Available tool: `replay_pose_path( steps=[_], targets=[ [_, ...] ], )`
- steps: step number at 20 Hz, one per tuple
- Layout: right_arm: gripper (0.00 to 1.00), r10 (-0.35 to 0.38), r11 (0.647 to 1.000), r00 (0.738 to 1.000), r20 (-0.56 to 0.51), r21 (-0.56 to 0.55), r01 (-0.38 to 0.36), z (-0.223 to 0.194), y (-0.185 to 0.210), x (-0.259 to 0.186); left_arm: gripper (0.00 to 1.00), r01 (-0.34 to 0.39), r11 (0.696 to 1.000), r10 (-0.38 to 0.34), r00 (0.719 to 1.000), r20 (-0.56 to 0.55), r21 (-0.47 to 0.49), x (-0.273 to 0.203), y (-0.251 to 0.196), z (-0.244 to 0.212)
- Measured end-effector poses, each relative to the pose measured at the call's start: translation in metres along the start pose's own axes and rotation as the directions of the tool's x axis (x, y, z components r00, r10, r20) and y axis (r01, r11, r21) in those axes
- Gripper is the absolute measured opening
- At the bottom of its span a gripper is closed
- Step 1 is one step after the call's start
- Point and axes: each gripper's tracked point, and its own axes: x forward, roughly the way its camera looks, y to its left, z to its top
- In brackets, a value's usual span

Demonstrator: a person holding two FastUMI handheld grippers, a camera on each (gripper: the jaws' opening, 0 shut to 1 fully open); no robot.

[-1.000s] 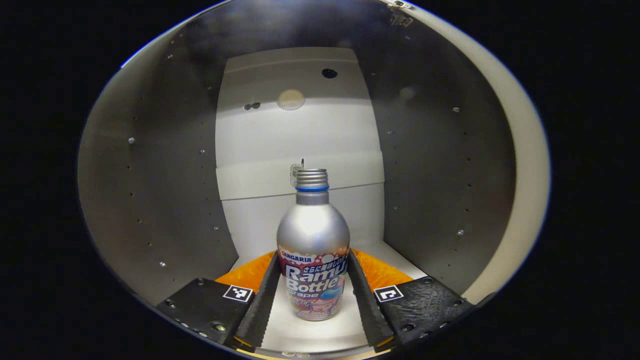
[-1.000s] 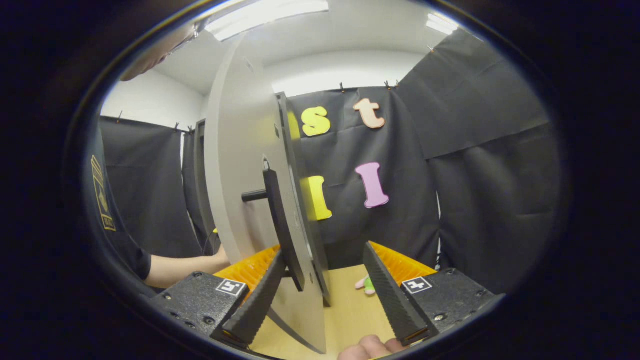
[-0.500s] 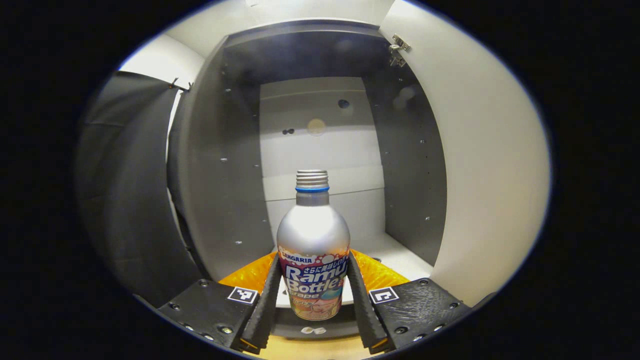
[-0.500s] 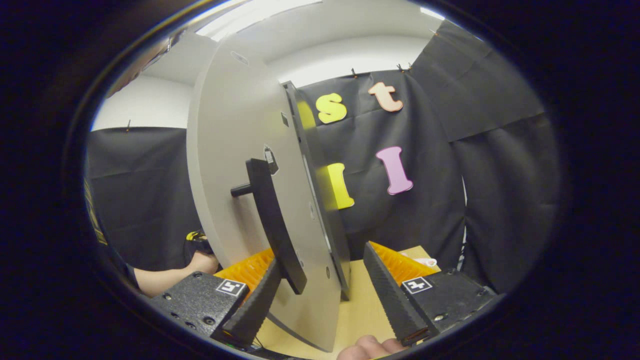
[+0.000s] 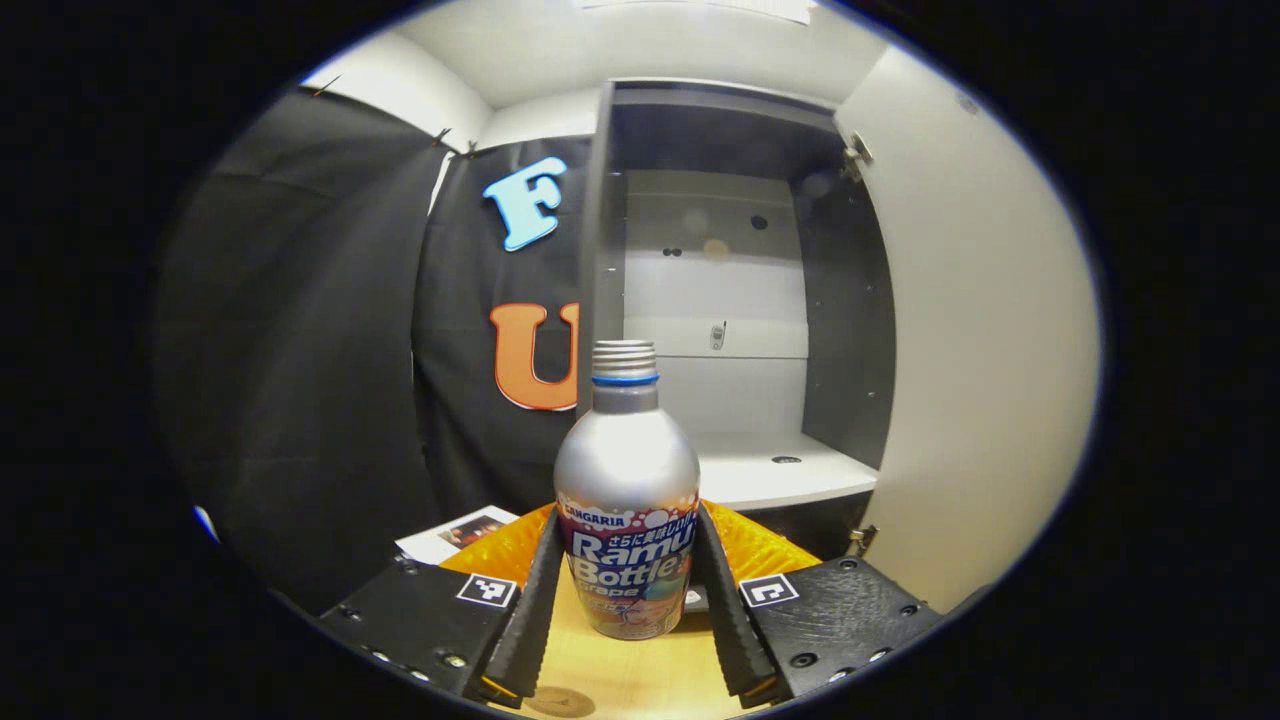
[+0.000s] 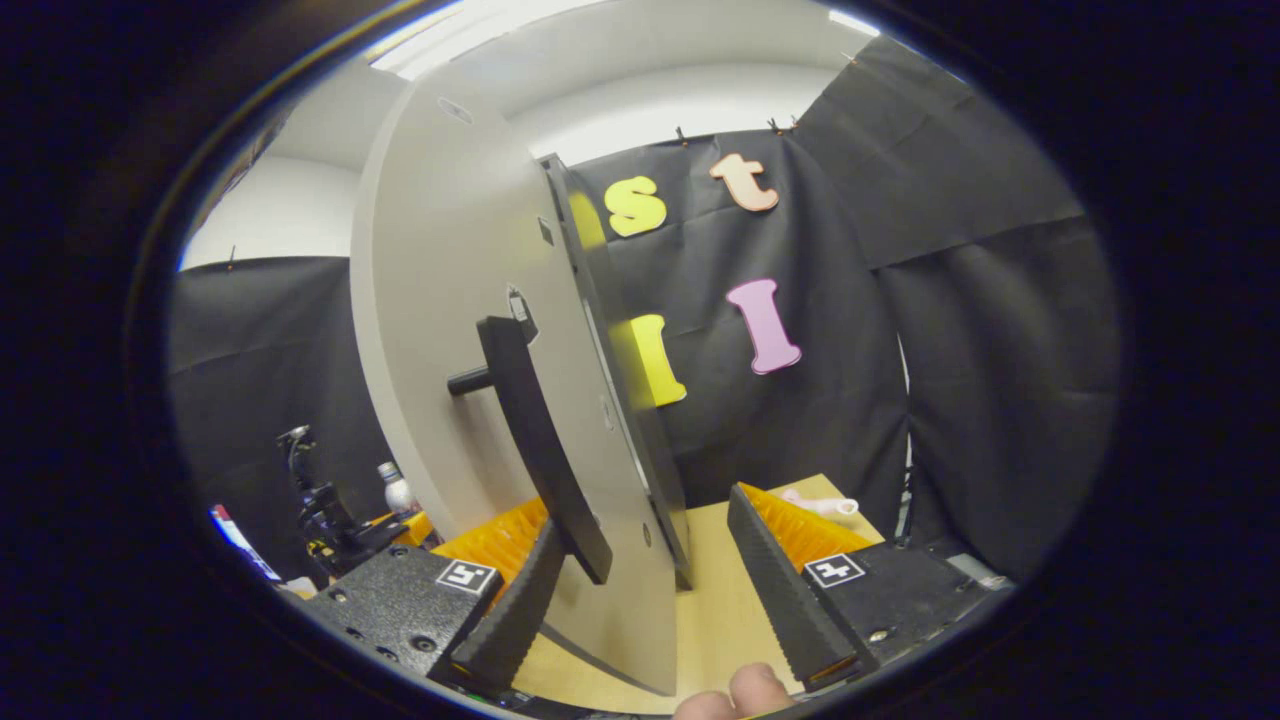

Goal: Open the cabinet door with the right hand, grasp the bottle in the cabinet with the left hand and place it on the coaster, then close the cabinet door with the right hand.

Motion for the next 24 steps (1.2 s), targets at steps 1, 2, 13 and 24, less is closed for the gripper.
replay_pose_path(
  steps=[1, 2, 13, 24],
  targets=[
    [0.97, -0.008, 1.000, 1.000, 0.000, -0.009, 0.008, 0.001, 0.000, -0.001, 0.66, -0.008, 1.000, 0.008, 1.000, 0.010, 0.020, -0.010, 0.013, -0.011],
    [0.91, -0.014, 1.000, 1.000, -0.001, -0.007, 0.014, 0.000, 0.000, -0.001, 0.66, -0.012, 0.999, 0.012, 1.000, 0.013, 0.046, -0.021, 0.022, -0.023],
    [0.99, -0.151, 0.978, 0.987, -0.055, -0.152, 0.141, 0.003, -0.001, -0.008, 0.66, -0.009, 0.988, 0.022, 0.996, -0.083, 0.157, -0.045, 0.059, -0.192],
    [1.00, -0.237, 0.925, 0.961, -0.144, -0.336, 0.178, -0.032, -0.012, -0.042, 0.66, -0.076, 0.984, 0.090, 0.992, -0.084, 0.159, -0.034, 0.065, -0.258]
  ],
)
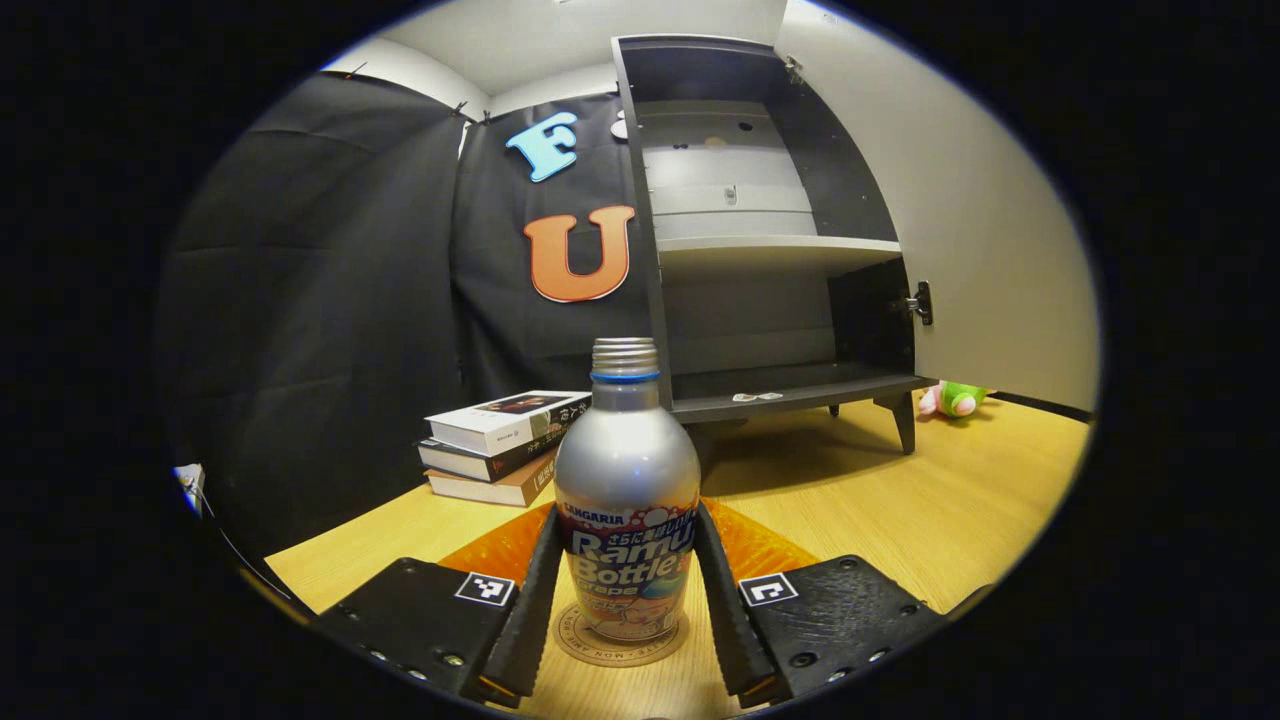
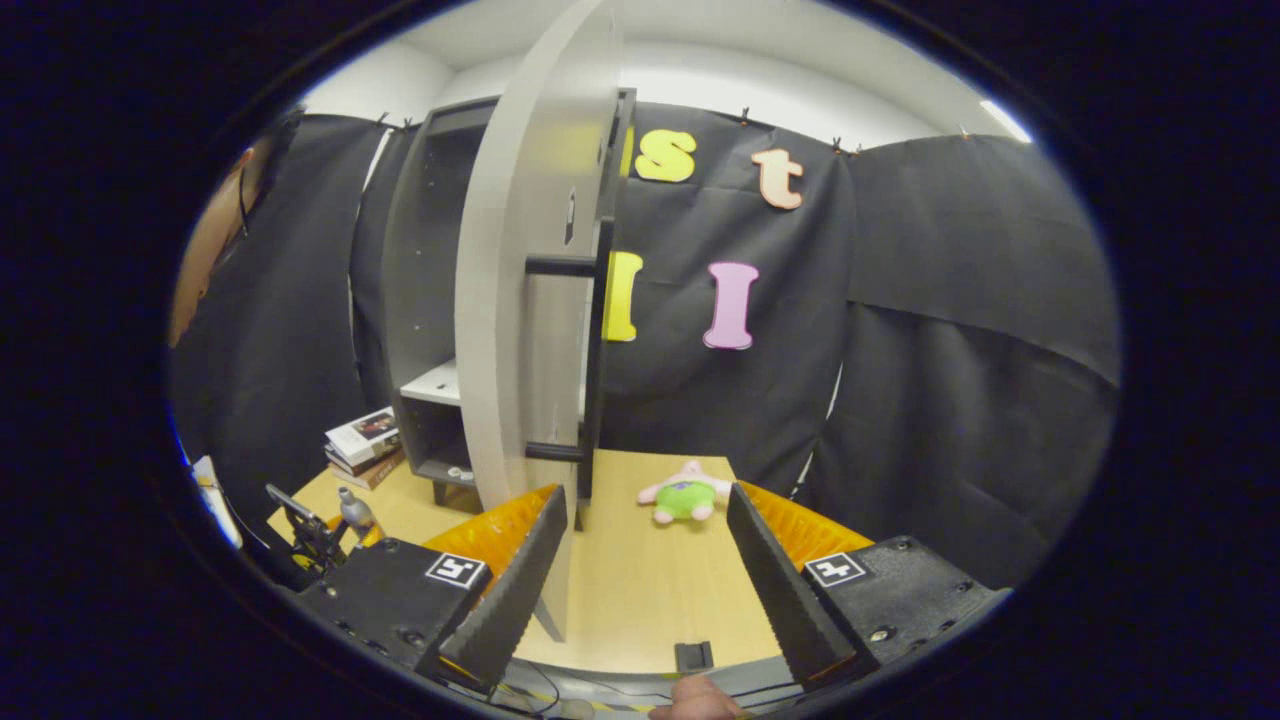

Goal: Open the cabinet door with the right hand, grasp the bottle in the cabinet with the left hand and place it on the coaster, then close the cabinet door with the right hand.

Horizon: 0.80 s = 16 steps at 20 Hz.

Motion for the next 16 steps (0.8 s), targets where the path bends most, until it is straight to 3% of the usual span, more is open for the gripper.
replay_pose_path(
  steps=[6, 7, 8, 9, 10, 11, 12, 16],
  targets=[
    [1.00, 0.050, 0.993, 0.997, -0.063, 0.110, -0.043, -0.018, 0.005, 0.002, 0.69, 0.010, 1.000, -0.010, 1.000, 0.014, -0.018, 0.001, -0.007, -0.006],
    [1.00, 0.049, 0.994, 0.997, -0.058, 0.102, -0.043, -0.019, 0.007, 0.002, 0.73, 0.010, 1.000, -0.010, 1.000, 0.023, -0.012, 0.000, -0.007, -0.006],
    [1.00, 0.053, 0.995, 0.997, -0.056, 0.087, -0.048, -0.019, 0.009, 0.003, 0.85, 0.017, 1.000, -0.017, 0.999, 0.029, -0.001, 0.001, -0.009, -0.005],
    [0.98, 0.049, 0.997, 0.997, -0.057, 0.068, -0.045, -0.020, 0.009, 0.005, 0.77, 0.018, 1.000, -0.018, 1.000, 0.022, 0.008, 0.002, -0.012, -0.009],
    [1.00, 0.042, 0.998, 0.997, -0.060, 0.048, -0.040, -0.021, 0.008, 0.006, 0.79, 0.012, 1.000, -0.012, 1.000, 0.014, 0.009, 0.001, -0.011, -0.012],
    [1.00, 0.040, 0.999, 0.997, -0.064, 0.039, -0.037, -0.022, 0.007, 0.008, 0.96, 0.004, 1.000, -0.004, 1.000, 0.013, 0.003, 0.002, -0.010, -0.013],
    [1.00, 0.040, 0.998, 0.997, -0.070, 0.042, -0.037, -0.024, 0.006, 0.010, 0.92, -0.004, 1.000, 0.004, 1.000, 0.013, -0.001, 0.003, -0.010, -0.014],
    [1.00, 0.043, 0.997, 0.995, -0.090, 0.074, -0.036, -0.029, 0.005, 0.015, 0.96, -0.019, 1.000, 0.019, 1.000, 0.020, 0.000, 0.002, -0.011, -0.013]
  ],
)
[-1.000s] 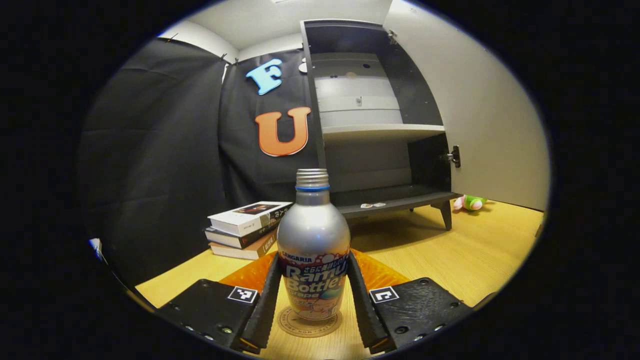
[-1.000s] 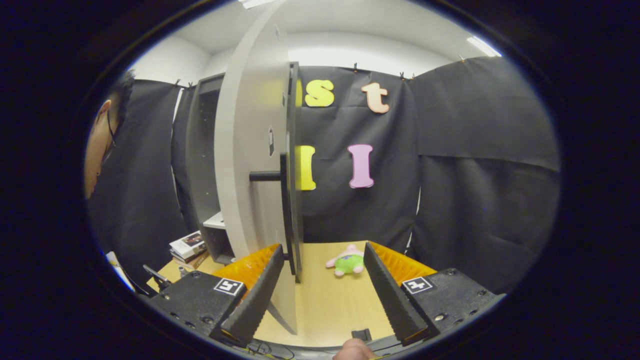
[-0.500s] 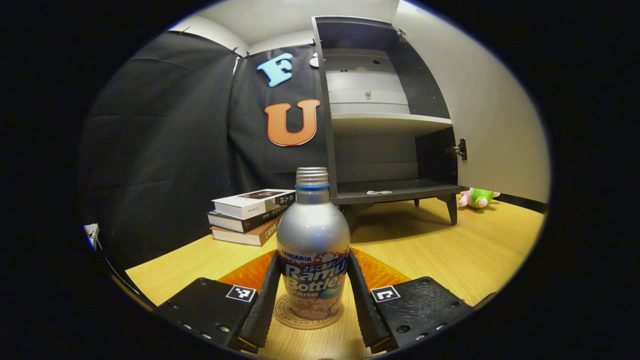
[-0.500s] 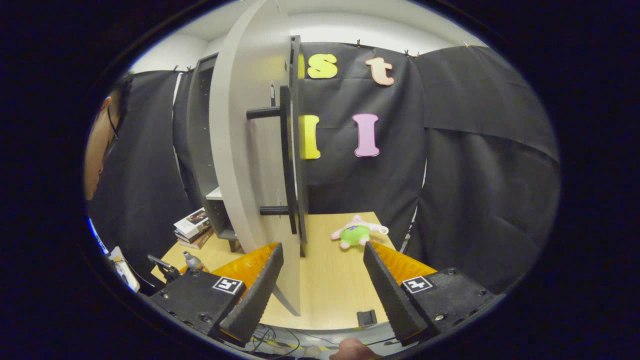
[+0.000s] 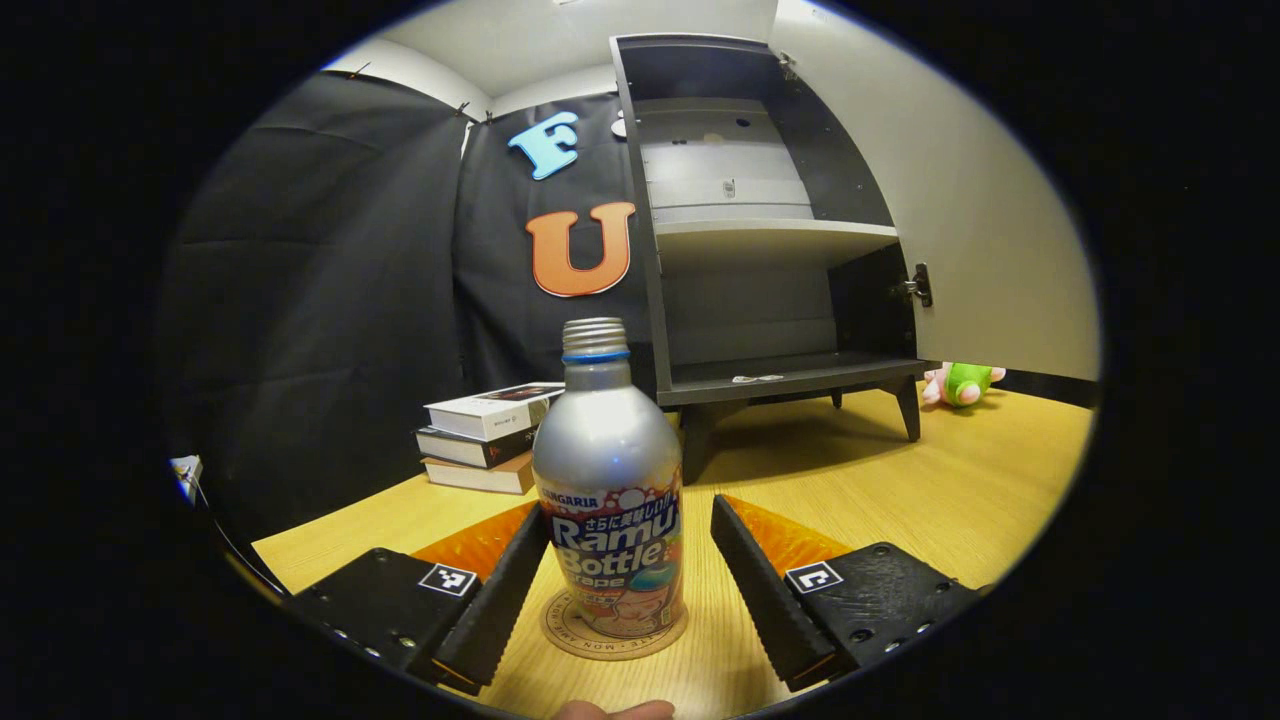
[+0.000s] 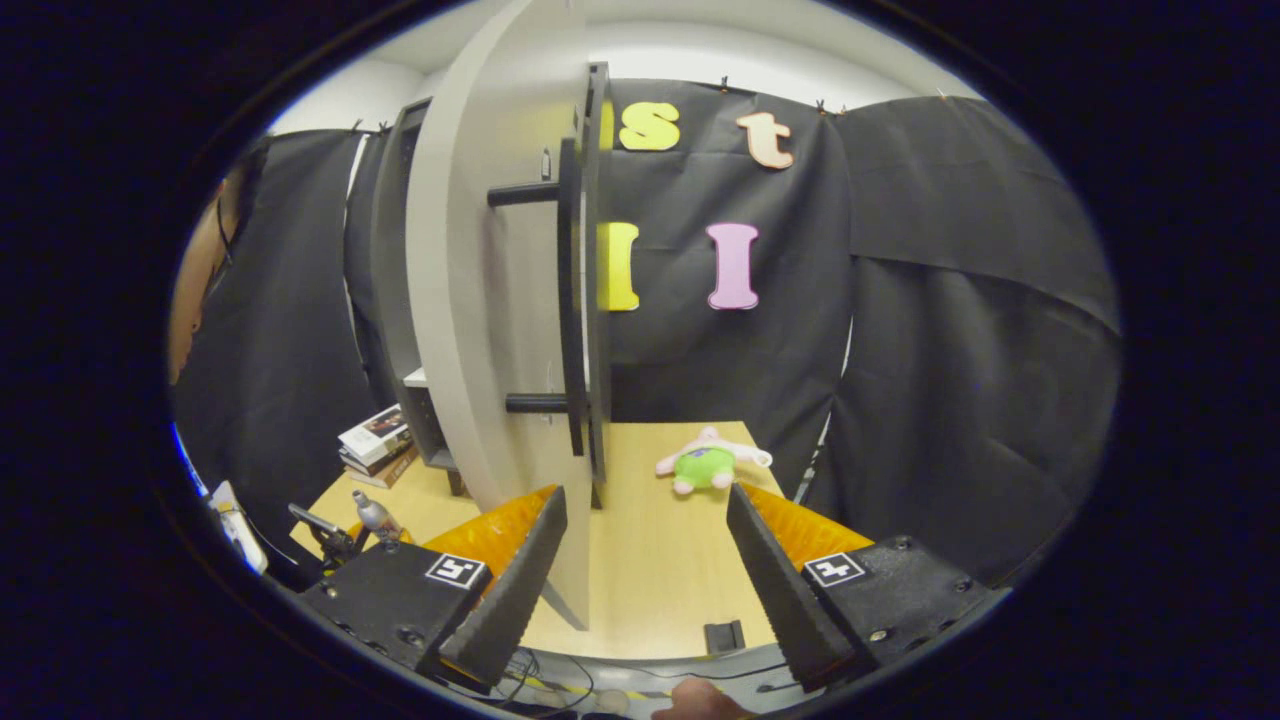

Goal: Open the cabinet door with the right hand, grasp the bottle in the cabinet with the left hand and place it on the coaster, then close the cabinet door with the right hand.

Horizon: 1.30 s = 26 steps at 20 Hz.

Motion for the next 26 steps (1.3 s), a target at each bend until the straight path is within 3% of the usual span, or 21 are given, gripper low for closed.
replay_pose_path(
  steps=[5, 12, 16, 20, 23, 26],
  targets=[
    [1.00, 0.001, 1.000, 0.999, -0.033, -0.018, -0.001, -0.009, 0.000, 0.004, 0.96, -0.038, 0.999, 0.038, 0.999, -0.011, 0.030, -0.001, 0.004, -0.001],
    [0.98, 0.011, 1.000, 0.999, -0.031, -0.023, -0.012, -0.010, 0.001, 0.006, 0.96, -0.056, 0.998, 0.057, 0.998, 0.019, -0.018, -0.002, 0.009, 0.012],
    [0.98, 0.015, 0.999, 1.000, -0.022, -0.034, -0.015, -0.011, 0.000, 0.011, 0.96, -0.018, 0.999, 0.019, 1.000, 0.021, -0.035, -0.012, 0.003, 0.021],
    [0.98, 0.034, 0.999, 0.999, -0.021, -0.004, -0.034, -0.015, 0.000, 0.015, 0.96, -0.042, 0.998, 0.043, 0.999, 0.007, -0.043, -0.025, 0.015, 0.034],
    [1.00, 0.066, 0.997, 0.998, -0.002, 0.026, -0.066, -0.013, 0.001, 0.018, 0.96, -0.043, 0.999, 0.043, 0.999, -0.006, -0.020, -0.040, 0.019, 0.065],
    [1.00, 0.100, 0.994, 0.994, 0.033, 0.047, -0.102, -0.007, 0.002, 0.023, 0.96, 0.011, 1.000, -0.011, 1.000, -0.008, 0.023, -0.058, 0.006, 0.126]
  ],
)
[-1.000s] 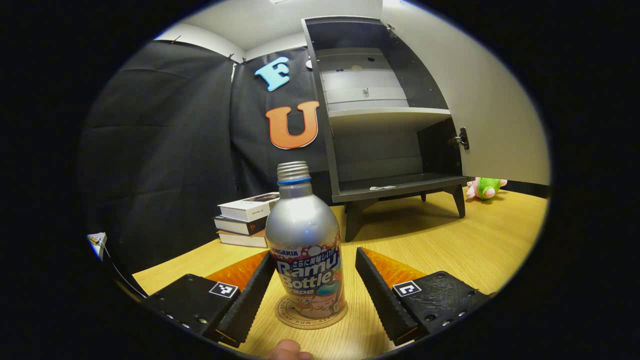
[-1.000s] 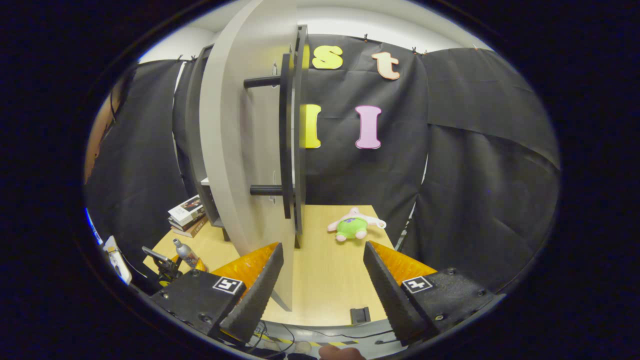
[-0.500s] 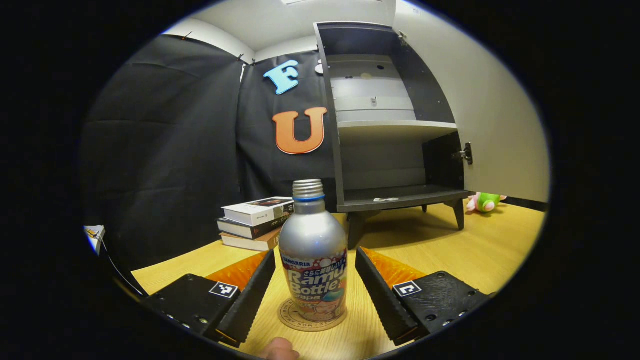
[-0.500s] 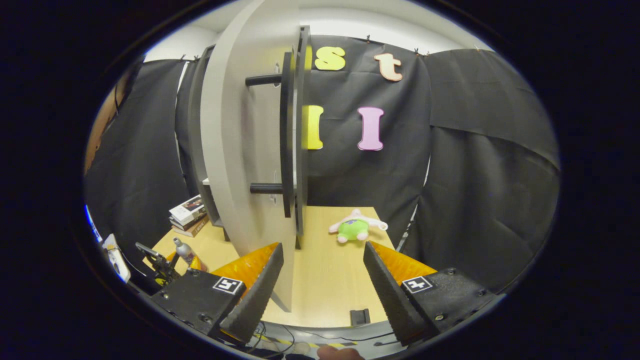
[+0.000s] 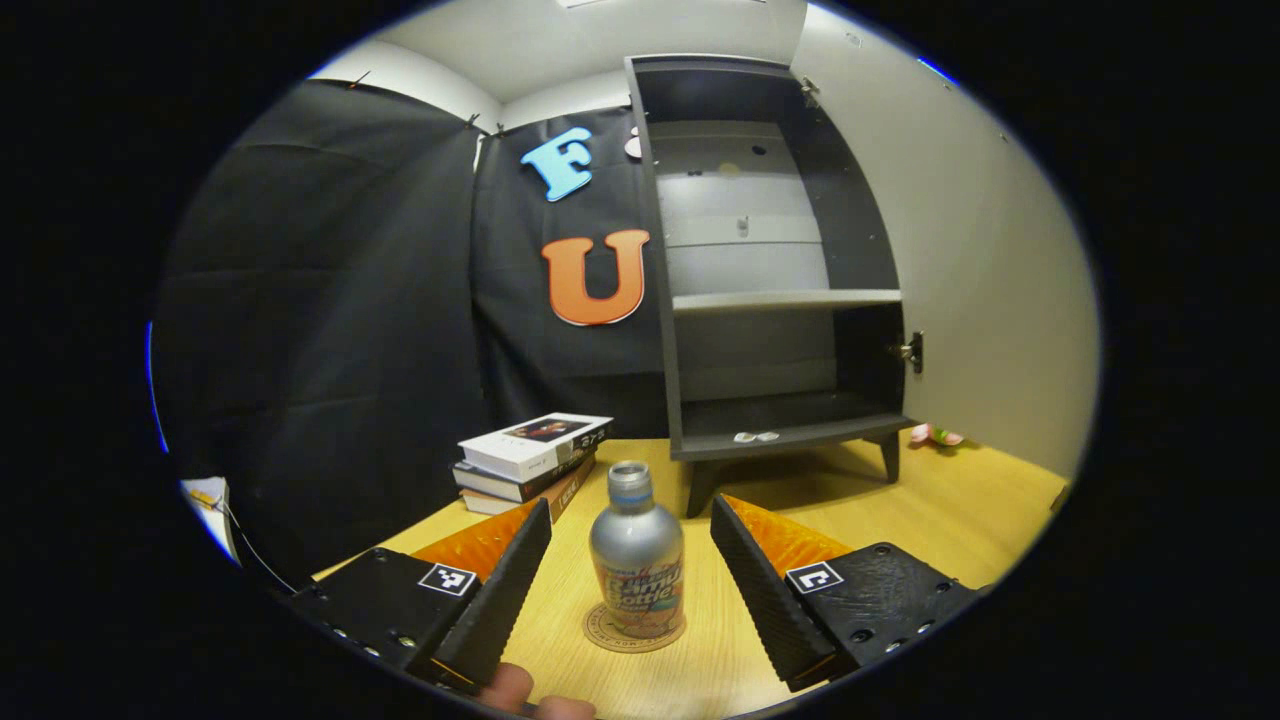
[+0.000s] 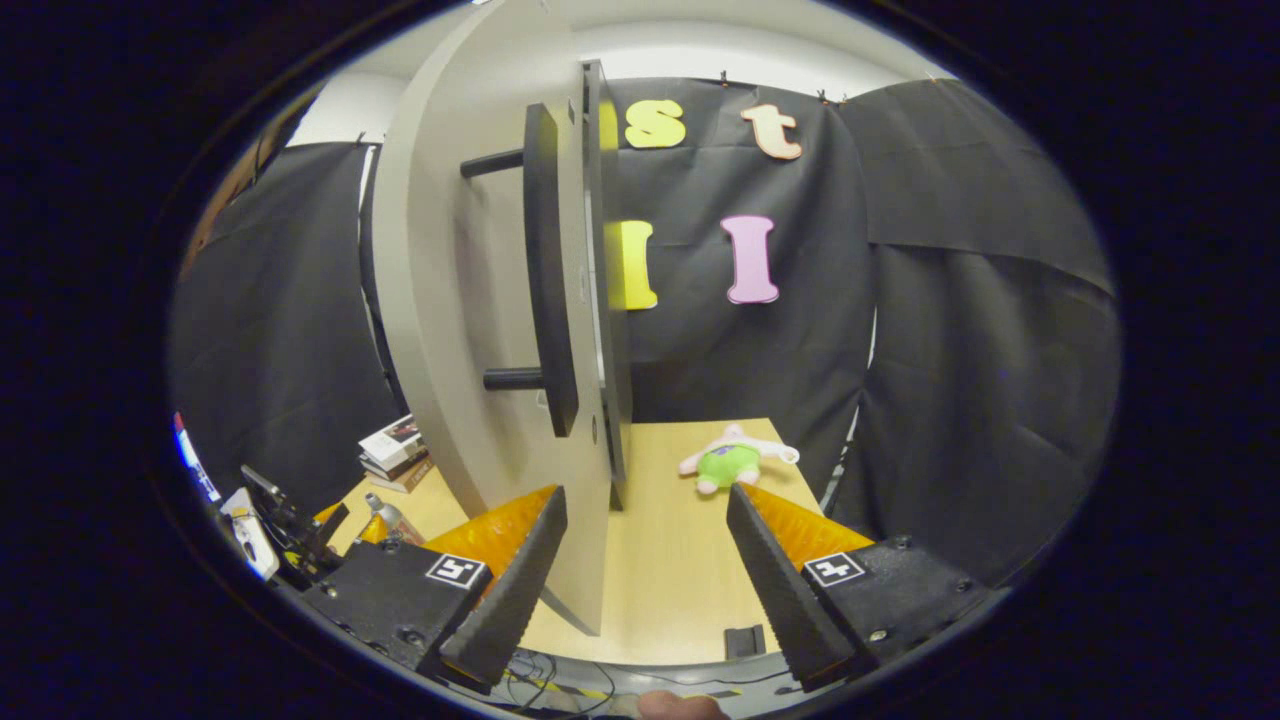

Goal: Open the cabinet door with the right hand, grasp the bottle in the cabinet with the left hand and place it on the coaster, then close the cabinet door with the right hand.

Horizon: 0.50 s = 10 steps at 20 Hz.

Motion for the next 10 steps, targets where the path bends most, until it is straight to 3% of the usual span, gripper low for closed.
replay_pose_path(
  steps=[4, 6, 8, 10],
  targets=[
    [1.00, 0.067, 0.989, 0.994, 0.083, 0.128, -0.078, 0.020, -0.001, 0.003, 0.96, 0.066, 0.997, -0.067, 0.997, 0.034, 0.034, -0.010, -0.024, 0.113],
    [0.99, 0.132, 0.966, 0.985, 0.108, 0.209, -0.153, 0.030, 0.003, 0.007, 0.96, 0.101, 0.994, -0.102, 0.995, -0.024, -0.039, -0.010, -0.047, 0.147],
    [1.00, 0.175, 0.956, 0.977, 0.119, 0.217, -0.197, 0.030, 0.005, 0.009, 0.96, 0.129, 0.987, -0.132, 0.991, -0.028, -0.101, -0.009, -0.060, 0.185],
    [1.00, 0.188, 0.957, 0.973, 0.137, 0.198, -0.213, 0.032, 0.005, 0.009, 0.96, 0.135, 0.986, -0.135, 0.991, 0.005, -0.100, -0.006, -0.061, 0.214]
  ],
)
